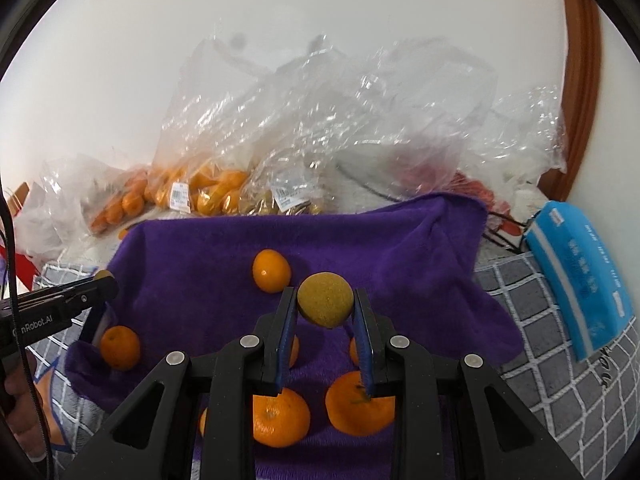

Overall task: Organize fruits
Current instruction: 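Lower both small yellow fruits onto the towel and open both tools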

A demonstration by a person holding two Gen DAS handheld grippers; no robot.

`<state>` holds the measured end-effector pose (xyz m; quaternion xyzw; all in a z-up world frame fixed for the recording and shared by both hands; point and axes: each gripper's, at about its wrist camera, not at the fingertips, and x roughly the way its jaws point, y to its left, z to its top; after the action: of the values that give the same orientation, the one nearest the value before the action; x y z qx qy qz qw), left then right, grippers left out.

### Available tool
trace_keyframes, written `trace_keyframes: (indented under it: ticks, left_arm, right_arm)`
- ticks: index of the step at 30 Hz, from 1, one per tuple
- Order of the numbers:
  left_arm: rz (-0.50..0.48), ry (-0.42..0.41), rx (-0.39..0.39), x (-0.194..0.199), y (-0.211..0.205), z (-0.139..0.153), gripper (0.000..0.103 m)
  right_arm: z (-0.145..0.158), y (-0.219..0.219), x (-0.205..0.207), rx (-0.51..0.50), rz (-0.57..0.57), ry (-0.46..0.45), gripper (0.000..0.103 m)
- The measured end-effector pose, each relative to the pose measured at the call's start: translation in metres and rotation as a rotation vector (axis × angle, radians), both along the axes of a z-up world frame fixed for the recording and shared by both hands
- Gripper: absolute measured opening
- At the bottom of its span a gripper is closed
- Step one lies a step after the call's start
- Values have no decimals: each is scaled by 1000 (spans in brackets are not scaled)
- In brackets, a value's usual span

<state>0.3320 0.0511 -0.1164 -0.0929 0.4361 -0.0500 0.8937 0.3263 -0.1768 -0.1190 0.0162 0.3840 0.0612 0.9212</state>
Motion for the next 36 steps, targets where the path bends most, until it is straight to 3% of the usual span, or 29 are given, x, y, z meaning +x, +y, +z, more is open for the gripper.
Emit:
trace_keyframes:
  ticks: [14,28,36]
  left_arm:
    - [-29,58,32,9,-11,-24,25]
    - [-30,48,89,9,-18,-27,26]
    - [-25,69,73,10,-17,-26,26]
  right_arm:
    - [-26,4,12,-3,13,43,27]
    - [-31,3,11,-1,8,44,28]
    - [-28,1,7,-4,5,37,41]
